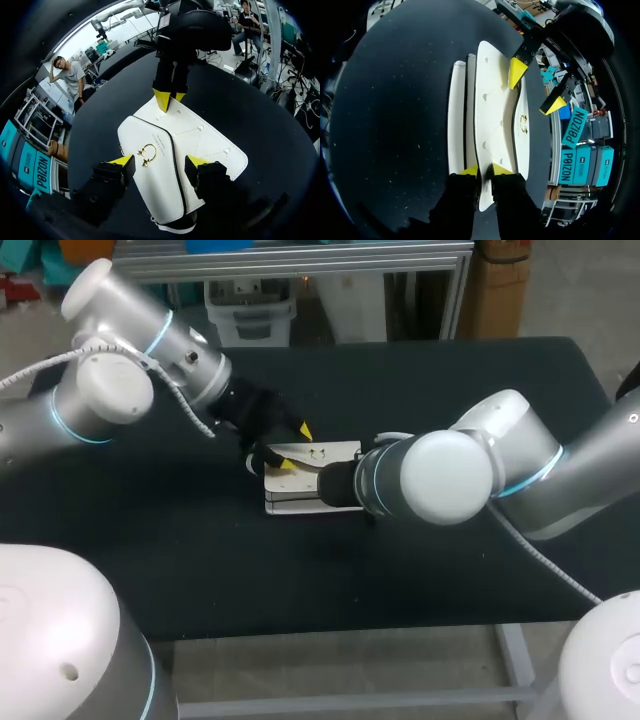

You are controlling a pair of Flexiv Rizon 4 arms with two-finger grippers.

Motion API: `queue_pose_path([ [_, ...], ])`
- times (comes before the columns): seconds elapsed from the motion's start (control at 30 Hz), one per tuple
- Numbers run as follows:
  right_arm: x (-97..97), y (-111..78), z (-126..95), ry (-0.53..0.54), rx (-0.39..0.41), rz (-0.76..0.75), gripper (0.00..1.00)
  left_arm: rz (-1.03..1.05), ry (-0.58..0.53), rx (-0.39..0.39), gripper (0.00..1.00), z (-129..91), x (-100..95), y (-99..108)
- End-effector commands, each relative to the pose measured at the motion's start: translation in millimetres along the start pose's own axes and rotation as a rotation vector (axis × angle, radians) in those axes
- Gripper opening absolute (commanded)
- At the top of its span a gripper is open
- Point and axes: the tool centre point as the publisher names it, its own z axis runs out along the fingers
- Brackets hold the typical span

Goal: Pick up the bag, open it, inspect its contents, close it, and place it on the opposite side

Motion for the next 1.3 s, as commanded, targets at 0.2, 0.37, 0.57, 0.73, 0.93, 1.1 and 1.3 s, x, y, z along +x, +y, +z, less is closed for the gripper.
queue_pose_path([
  [0.2,3.0,-1.4,-1,-0.12,-0.013,0.0,0.78,-0.03,-0.081,0.094,0.76,-15,-2.7,2],
  [0.37,2.0,-0.5,-3,-0.124,-0.016,0.002,1.0,-0.058,-0.107,0.118,0.76,-20,-7.2,1],
  [0.57,-1.8,2.2,-14,-0.144,-0.025,0.004,1.0,-0.139,-0.135,0.153,0.79,-27,-14.4,1],
  [0.73,-7.3,4.1,-30,-0.16,-0.037,0.015,1.0,-0.216,-0.159,0.159,0.95,-39,-14.5,-2],
  [0.93,-18.3,-1.1,-53,-0.116,-0.024,0.092,1.0,-0.381,-0.167,0.111,1.0,-55,-17.3,-8],
  [1.1,-25.9,-14.6,-67,-0.027,-0.026,0.194,1.0,-0.606,-0.119,0.121,1.0,-71,-19.0,-6],
  [1.3,-34.6,-35.4,-75,0.091,-0.021,0.277,1.0,-0.938,-0.046,0.164,1.0,-86,-16.7,2],
])
